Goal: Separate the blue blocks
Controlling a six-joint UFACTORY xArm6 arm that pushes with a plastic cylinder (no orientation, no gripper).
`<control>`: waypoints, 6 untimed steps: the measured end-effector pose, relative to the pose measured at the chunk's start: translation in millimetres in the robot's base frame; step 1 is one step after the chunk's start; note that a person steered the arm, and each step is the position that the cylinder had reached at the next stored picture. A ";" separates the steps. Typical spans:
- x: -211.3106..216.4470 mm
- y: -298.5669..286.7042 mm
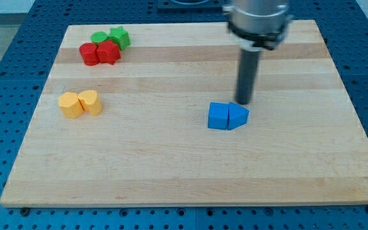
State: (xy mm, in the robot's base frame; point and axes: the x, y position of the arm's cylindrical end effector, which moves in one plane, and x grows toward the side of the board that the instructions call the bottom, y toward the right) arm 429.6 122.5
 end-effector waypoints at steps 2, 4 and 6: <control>86.4 11.8; 24.9 -136.9; 7.3 -172.1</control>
State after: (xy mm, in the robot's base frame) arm 436.8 -49.6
